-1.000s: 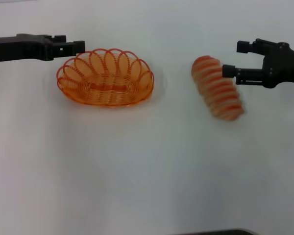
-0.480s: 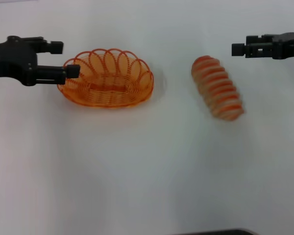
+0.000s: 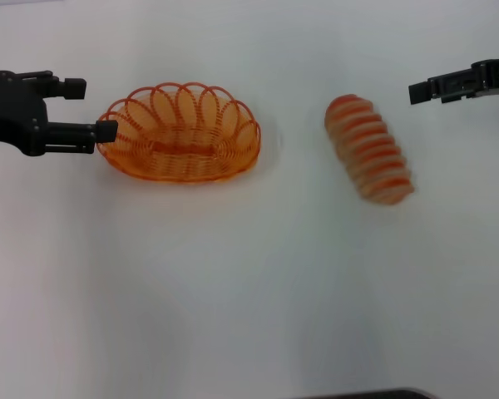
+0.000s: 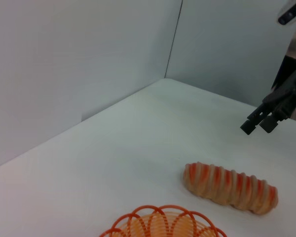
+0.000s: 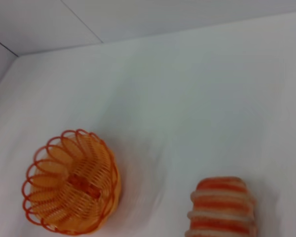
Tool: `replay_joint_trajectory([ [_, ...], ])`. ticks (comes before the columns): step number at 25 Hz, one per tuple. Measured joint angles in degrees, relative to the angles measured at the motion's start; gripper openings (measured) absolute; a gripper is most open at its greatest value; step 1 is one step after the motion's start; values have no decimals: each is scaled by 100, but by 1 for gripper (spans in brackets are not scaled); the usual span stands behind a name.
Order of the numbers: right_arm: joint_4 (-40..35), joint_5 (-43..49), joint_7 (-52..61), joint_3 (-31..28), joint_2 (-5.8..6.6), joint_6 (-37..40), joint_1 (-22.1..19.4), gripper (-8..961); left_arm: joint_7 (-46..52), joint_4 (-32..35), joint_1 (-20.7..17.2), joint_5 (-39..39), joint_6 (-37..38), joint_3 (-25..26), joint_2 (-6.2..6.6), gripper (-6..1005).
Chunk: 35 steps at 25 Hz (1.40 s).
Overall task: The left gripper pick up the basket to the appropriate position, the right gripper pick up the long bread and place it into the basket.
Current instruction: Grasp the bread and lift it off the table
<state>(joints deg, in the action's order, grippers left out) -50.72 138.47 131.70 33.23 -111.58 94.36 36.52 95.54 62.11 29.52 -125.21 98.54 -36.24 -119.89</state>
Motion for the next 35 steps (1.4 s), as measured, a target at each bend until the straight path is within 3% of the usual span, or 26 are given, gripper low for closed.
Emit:
replay_joint_trajectory([
  [17, 12, 1750, 1614, 802, -303, -11, 1138, 931, -184, -13, -25, -156, -11, 8, 14, 857],
  [35, 256, 2656, 2872, 2038, -635, -481, 1796, 931, -372, 1, -67, -233, -161, 12, -16, 854],
])
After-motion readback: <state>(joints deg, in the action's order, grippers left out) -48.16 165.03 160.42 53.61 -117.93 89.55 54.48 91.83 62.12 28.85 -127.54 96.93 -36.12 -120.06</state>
